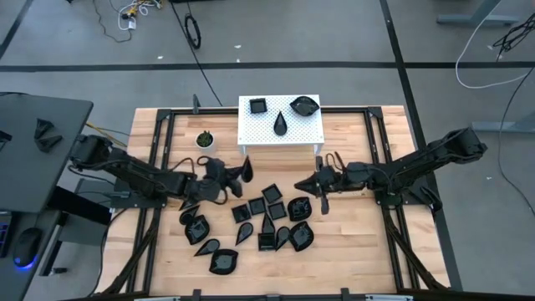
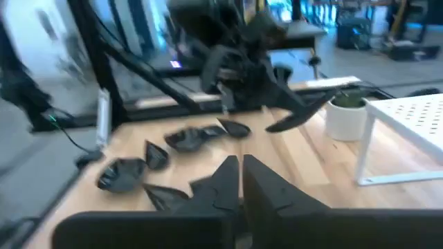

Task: Pick & Place Mini shaped plates
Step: Stack the black plate on top of the black plate on the shelf

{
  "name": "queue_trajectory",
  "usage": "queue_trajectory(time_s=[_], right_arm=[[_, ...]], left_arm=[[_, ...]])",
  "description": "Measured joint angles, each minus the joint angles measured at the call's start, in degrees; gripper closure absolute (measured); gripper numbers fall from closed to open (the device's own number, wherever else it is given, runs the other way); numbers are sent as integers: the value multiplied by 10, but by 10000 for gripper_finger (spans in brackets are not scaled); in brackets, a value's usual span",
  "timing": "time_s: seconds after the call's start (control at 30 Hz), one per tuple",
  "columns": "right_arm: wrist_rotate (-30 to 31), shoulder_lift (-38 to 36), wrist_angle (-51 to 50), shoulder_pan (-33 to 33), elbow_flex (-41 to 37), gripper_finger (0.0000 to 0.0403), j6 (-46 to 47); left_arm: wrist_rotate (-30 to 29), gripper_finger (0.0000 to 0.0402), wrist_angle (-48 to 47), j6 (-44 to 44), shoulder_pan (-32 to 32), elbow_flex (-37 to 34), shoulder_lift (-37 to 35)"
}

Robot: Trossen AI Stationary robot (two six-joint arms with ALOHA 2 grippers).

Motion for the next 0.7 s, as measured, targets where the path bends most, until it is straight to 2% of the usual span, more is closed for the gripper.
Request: queue_trajectory(time_s=[0.13,0.23,0.4,0.57,0.7], right_arm=[[82,22,-156,0,100,333,-13],[142,53,-201,-1,154,301,-37],[212,109,-125,0,178,259,-107],[319,155,-50,0,178,249,-166],[332,171,-20,-1,178,258,-187]], left_arm=[[-49,400,-19,99,0,96,61],[-104,400,-52,156,0,163,104],[-197,400,-94,238,-6,251,168],[-213,399,-92,282,-13,289,202],[-223,400,-98,278,-20,291,206]])
